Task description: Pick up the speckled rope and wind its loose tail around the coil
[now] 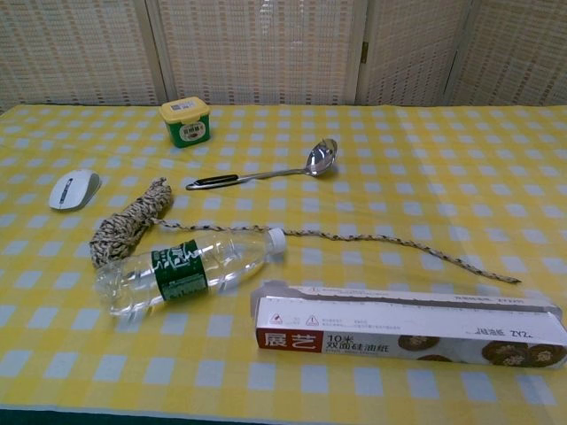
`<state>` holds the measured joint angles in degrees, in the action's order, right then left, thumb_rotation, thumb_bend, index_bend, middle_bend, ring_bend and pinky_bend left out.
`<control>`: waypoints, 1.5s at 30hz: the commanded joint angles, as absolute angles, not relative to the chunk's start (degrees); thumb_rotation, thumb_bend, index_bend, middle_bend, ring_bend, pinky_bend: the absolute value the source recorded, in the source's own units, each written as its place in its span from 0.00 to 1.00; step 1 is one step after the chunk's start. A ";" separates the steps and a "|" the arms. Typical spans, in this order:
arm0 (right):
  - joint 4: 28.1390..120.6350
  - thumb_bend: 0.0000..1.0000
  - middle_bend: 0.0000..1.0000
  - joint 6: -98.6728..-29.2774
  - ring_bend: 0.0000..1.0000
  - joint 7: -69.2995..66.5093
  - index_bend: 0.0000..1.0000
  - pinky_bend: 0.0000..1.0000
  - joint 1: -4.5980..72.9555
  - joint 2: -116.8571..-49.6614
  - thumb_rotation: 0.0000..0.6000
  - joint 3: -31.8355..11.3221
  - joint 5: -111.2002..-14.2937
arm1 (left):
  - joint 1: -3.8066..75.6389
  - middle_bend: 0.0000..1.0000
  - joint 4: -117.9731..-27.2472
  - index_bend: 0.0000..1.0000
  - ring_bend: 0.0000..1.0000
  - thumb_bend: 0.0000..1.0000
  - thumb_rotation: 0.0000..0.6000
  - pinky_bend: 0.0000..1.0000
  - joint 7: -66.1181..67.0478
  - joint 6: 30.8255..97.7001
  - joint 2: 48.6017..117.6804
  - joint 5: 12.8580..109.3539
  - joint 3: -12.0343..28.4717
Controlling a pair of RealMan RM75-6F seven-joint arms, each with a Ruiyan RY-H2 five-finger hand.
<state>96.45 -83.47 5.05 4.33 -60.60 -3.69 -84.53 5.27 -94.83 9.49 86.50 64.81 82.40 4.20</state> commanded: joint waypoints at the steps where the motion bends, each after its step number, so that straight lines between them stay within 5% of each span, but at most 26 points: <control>1: 96.62 0.23 0.00 -83.79 0.00 4.75 0.00 0.00 4.20 -60.37 0.79 -3.80 -84.52 | 5.24 0.00 -94.27 0.00 0.00 0.15 1.00 0.00 9.29 87.15 65.41 82.85 4.52; 12: 96.50 0.23 0.00 -84.98 0.00 4.10 0.00 0.00 3.60 -60.27 0.79 -4.03 -84.39 | 7.12 0.04 -95.45 0.03 0.03 0.15 1.00 0.00 8.90 85.58 65.02 84.01 5.27; 23: 97.45 0.24 0.00 -85.42 0.00 4.87 0.00 0.00 3.77 -59.82 0.80 -4.33 -84.95 | 18.92 0.13 -98.67 0.11 0.10 0.18 1.00 0.07 3.36 73.09 63.39 84.97 10.33; 33: 98.14 0.24 0.00 -85.34 0.00 5.32 0.00 0.00 3.66 -59.47 0.85 -4.35 -84.52 | 31.71 0.13 -97.46 0.12 0.11 0.18 1.00 0.10 10.99 59.25 71.17 78.14 13.66; 45: 97.74 0.23 0.00 -85.37 0.00 4.13 0.00 0.00 3.21 -59.21 0.86 -4.15 -84.20 | 38.09 0.13 -90.30 0.11 0.11 0.17 1.00 0.09 24.20 55.73 82.27 67.86 12.60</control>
<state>97.78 -85.37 4.16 3.23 -59.20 -4.16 -84.21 37.16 -91.89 22.68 55.96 80.55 69.72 12.89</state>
